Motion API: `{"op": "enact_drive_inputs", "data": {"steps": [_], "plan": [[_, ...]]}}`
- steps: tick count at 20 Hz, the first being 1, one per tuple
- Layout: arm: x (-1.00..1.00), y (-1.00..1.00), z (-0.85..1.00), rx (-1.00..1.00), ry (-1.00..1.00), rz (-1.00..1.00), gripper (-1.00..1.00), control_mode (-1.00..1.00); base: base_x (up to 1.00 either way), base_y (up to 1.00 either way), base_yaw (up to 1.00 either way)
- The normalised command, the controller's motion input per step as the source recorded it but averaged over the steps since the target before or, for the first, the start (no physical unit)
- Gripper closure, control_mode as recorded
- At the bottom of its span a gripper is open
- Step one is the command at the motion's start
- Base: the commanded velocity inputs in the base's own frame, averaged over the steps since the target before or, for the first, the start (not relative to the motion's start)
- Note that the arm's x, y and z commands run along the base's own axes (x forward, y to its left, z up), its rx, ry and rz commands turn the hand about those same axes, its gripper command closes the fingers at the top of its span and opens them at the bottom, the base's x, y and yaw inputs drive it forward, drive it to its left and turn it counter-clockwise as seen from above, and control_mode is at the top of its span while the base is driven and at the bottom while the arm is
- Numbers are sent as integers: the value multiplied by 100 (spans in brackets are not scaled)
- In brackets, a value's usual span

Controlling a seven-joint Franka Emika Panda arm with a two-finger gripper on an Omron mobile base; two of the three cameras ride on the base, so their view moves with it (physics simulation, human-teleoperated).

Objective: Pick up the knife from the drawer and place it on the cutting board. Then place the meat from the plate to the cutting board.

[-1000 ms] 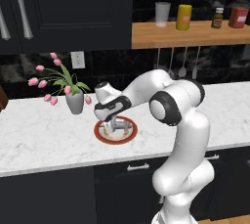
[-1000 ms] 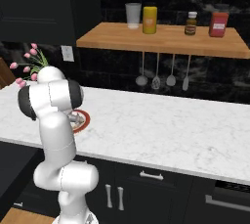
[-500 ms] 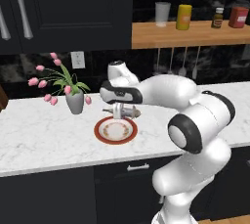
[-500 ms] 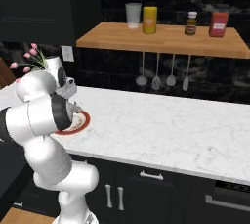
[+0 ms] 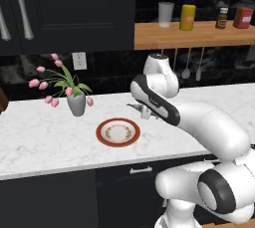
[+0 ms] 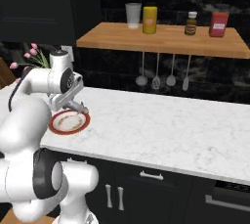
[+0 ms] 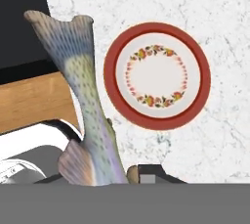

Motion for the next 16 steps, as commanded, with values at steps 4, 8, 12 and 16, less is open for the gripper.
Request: {"op": "enact_drive_inputs", "data": {"steps": [4, 8, 12, 16], "plan": [[-81, -77, 3, -6, -12, 0, 100, -100, 0, 0, 0], [-62, -94, 0, -5, -7, 0, 100, -100, 0, 0, 0], [-26, -55, -2, -5, 0, 0, 100, -100, 0, 0, 0], [-1, -3, 0, 0, 0, 0, 100, -100, 0, 0, 0]]}}
